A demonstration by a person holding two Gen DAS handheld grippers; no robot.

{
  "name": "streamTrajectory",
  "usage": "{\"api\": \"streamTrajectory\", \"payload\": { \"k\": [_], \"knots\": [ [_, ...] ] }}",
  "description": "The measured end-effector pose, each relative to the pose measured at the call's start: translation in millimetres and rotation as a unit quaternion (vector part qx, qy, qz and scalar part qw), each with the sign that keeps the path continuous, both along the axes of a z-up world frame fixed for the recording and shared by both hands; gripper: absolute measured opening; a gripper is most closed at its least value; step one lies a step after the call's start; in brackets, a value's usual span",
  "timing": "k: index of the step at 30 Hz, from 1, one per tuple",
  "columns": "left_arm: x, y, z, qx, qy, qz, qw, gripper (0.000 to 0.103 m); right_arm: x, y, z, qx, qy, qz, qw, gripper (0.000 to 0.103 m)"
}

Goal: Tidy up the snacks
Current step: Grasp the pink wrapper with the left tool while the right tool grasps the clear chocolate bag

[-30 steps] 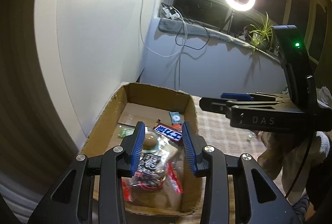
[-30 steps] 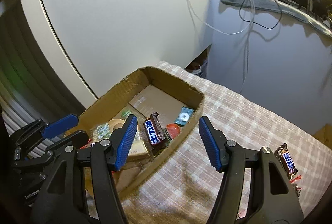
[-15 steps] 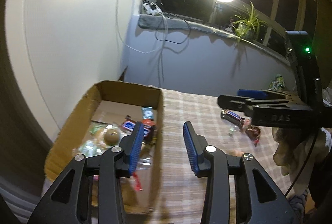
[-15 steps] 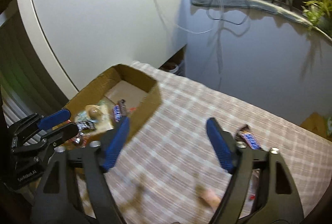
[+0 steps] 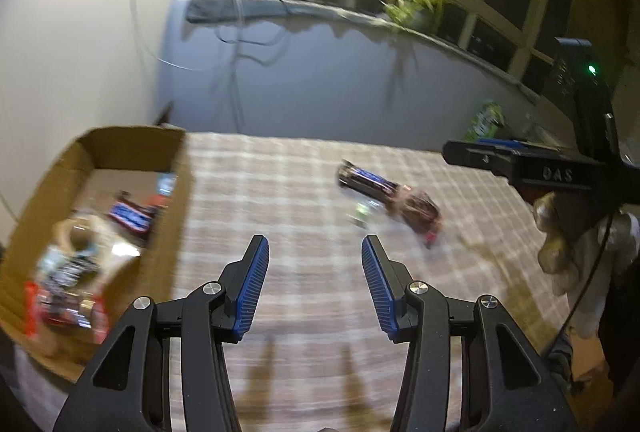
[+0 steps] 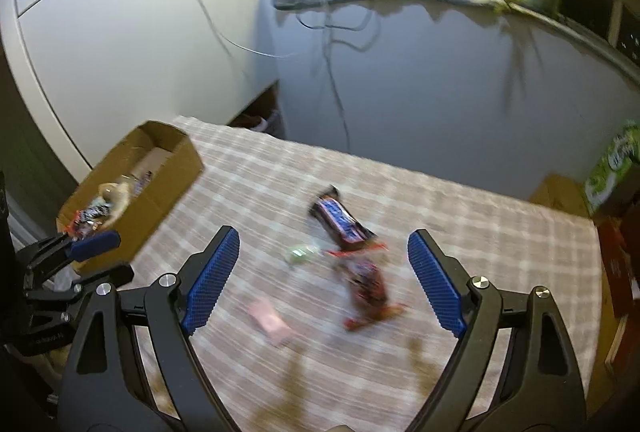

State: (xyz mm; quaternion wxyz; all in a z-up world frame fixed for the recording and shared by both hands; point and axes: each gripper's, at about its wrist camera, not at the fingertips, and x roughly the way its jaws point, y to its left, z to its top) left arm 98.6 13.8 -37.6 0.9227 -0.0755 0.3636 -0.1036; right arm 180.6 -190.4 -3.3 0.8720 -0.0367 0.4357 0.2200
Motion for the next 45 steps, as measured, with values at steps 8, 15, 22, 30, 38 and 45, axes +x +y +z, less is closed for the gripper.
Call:
{"api": "streamTrajectory", "payload": {
  "k": [8,15,22,30,38,45],
  "knots": [
    [10.3,-49.6,-28.0,-0.023,0.055,-0.062,0.9963,0.047,7.4,-26.2,-33.5,-0.002,0.038,0.000,0.999,0.089],
    [24.1,-66.6,-52.4,-0.036,0.102,-0.072,0.9915,0.045,14.9,-19.9,-59.0,-0.014,0.056,0.029,0.998,0.086],
    [41.7,-82.6,-69.7,-0.032,0.125,-0.070,0.9892,0.043,22.6,-14.3,-73.9,-0.019,0.067,0.048,0.996,0.079],
    [59.0,-101.0,-69.4,0.001,0.111,-0.067,0.9916,0.043,30.9,-11.5,-85.4,-0.023,0.072,0.053,0.996,0.070],
    [61.5,-119.4,-72.8,0.065,0.085,-0.069,0.9918,0.032,34.9,-8.2,-98.2,-0.040,0.079,0.057,0.994,0.058],
    [62.4,-117.3,-75.0,0.088,0.074,-0.071,0.9908,0.017,36.6,-9.6,-105.0,-0.038,0.091,0.052,0.994,0.034]
  ]
}}
